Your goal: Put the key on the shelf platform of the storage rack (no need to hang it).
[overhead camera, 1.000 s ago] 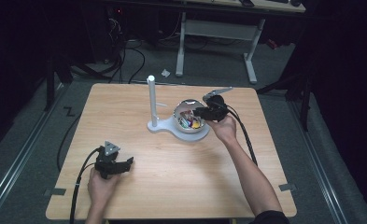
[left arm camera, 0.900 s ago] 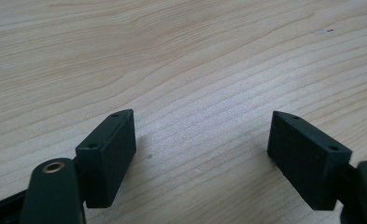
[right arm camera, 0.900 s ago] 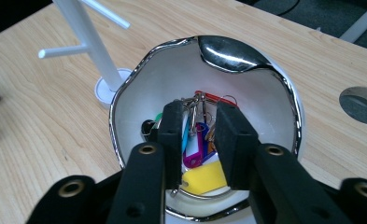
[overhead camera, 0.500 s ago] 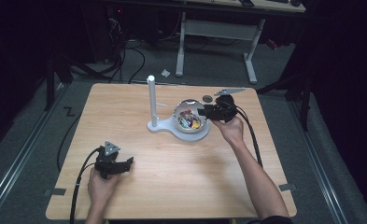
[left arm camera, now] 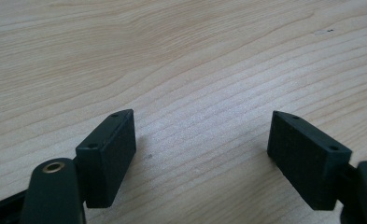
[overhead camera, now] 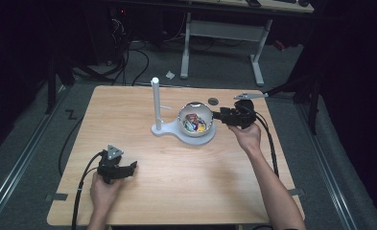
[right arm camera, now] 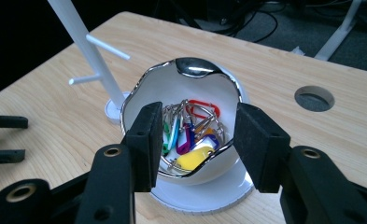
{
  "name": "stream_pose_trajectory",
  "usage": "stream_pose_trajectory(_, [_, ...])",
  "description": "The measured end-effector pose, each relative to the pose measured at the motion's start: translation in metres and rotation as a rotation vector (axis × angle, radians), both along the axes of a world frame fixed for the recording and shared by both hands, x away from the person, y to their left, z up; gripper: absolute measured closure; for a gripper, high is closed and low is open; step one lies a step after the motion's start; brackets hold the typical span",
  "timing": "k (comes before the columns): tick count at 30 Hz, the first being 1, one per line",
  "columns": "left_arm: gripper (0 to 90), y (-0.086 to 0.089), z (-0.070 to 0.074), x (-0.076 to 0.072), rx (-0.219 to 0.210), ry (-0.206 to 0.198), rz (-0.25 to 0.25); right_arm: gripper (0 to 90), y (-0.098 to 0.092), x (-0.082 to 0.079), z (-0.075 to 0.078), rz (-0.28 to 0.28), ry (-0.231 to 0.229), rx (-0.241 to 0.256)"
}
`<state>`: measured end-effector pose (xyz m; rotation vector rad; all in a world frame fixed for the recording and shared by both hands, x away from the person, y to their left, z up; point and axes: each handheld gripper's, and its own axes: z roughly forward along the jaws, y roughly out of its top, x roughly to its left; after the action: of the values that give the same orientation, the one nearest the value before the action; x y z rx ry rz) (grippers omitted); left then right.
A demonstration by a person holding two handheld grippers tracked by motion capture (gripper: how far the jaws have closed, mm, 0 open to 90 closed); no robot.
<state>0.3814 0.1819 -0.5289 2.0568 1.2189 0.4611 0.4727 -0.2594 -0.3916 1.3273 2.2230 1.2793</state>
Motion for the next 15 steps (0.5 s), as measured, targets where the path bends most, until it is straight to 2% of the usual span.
stream_pose_trajectory(4, [24.1, 0.0, 0.0, 0.0, 0.0, 0.0, 0.0, 52.8, -0.007, -0.008, 0.007, -0.015, -0.018, 0.009])
stream_pose_trajectory(8, [24.1, 0.0, 0.0, 0.0, 0.001, 0.001, -0.001, 52.1, -0.013, -0.016, 0.011, -0.031, -0.063, -0.001])
stream_pose_trajectory(15, [24.1, 0.0, 0.0, 0.0, 0.001, 0.0, -0.001, 52.2, -0.026, -0.03, 0.016, -0.046, -0.072, -0.02])
